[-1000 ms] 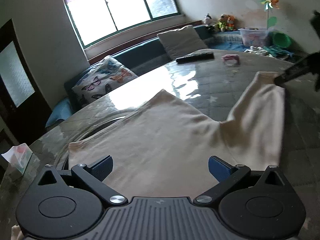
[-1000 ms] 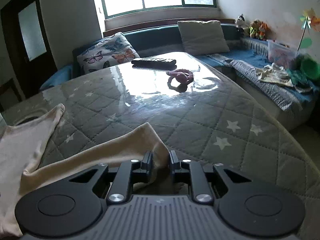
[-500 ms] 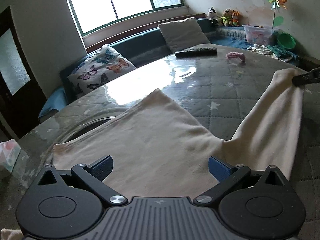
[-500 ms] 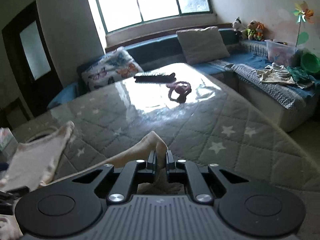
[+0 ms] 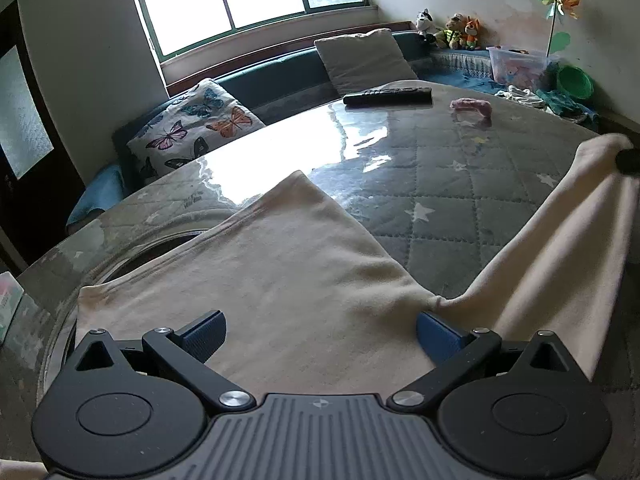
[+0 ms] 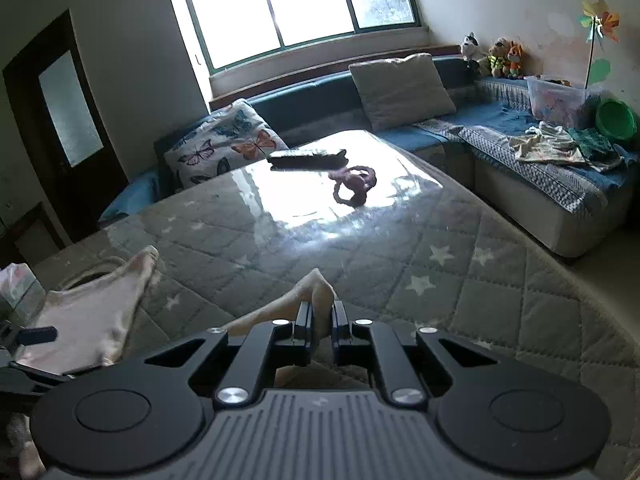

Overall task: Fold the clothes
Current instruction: 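Fold the held sleeve across the sweatshirt body with the right gripper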

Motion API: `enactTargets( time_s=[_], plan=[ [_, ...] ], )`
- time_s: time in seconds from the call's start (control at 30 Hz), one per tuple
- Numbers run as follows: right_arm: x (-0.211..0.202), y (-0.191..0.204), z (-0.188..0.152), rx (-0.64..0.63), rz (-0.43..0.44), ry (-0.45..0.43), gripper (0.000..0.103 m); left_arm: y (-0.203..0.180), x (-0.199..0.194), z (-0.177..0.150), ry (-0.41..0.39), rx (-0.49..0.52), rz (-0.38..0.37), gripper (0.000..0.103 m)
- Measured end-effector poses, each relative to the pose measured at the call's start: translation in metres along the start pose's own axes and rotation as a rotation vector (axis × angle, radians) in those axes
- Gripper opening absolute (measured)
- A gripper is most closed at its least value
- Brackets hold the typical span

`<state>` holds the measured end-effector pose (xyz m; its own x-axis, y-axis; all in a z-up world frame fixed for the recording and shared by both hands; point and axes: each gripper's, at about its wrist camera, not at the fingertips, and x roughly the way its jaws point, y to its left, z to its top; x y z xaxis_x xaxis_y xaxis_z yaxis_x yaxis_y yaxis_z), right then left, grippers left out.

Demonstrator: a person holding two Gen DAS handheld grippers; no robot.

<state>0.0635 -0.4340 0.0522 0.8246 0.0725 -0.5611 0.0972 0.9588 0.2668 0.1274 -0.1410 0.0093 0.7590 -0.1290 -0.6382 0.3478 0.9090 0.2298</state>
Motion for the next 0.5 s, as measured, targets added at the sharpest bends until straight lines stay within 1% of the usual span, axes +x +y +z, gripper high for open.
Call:
enactTargets(
  time_s=[0.13, 0.27, 0.4, 0.5],
  plan=[
    [-0.018, 0.013, 0.011, -0.017, 0.024, -0.035, 0.008, 0.005, -0.012, -0.001, -0.025, -0.023, -0.013, 0.103],
    [-0.037, 0.035, 0.027, -0.052, 0.072, -0.075, 0.008, 0.019, -0.029, -0.008, -0.041, -0.047, 0.008, 0.103],
    [-0.054, 0.070, 0.041, -0.124, 0.133, -0.118, 0.008, 0.043, -0.053, -0.026, -0.060, -0.070, 0.054, 0.103],
    [-0.061, 0.109, 0.047, -0.192, 0.201, -0.137, 0.008, 0.065, -0.071, -0.045, -0.070, -0.089, 0.100, 0.103]
  ],
)
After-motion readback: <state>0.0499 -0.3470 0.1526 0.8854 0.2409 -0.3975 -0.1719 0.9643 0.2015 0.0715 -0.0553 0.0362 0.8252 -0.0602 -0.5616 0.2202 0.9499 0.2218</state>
